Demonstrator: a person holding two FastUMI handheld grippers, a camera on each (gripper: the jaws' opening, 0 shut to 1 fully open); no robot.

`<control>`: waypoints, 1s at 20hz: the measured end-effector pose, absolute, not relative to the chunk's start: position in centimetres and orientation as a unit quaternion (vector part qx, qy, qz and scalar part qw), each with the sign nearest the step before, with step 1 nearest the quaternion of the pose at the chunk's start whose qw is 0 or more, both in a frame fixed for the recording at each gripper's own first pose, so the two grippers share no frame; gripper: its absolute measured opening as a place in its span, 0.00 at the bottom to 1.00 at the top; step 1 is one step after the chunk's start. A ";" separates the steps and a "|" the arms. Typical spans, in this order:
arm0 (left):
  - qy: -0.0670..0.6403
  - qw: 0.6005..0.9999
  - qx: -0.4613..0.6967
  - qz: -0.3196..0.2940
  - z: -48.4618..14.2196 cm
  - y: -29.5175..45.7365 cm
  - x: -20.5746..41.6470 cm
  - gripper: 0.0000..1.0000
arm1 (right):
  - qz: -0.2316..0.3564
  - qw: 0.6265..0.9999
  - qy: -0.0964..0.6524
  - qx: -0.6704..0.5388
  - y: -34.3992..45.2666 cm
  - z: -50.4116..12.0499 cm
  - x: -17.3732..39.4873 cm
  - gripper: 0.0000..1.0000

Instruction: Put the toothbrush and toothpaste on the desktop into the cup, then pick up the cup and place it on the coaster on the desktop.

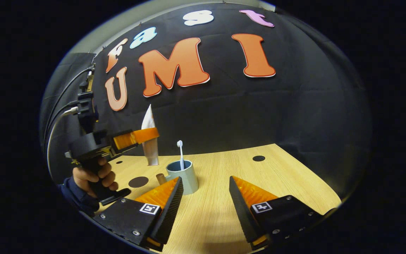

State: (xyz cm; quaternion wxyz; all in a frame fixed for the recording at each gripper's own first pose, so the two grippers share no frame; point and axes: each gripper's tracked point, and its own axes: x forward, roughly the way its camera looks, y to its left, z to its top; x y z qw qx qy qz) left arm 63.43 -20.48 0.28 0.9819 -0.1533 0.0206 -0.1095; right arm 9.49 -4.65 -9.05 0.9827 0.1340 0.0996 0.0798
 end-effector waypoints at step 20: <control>0.069 0.984 -0.156 -0.055 -8.2 -22.1 66.7 0.24 | 0.074 0.984 0.093 0.131 -5.7 -8.5 5.8 0.86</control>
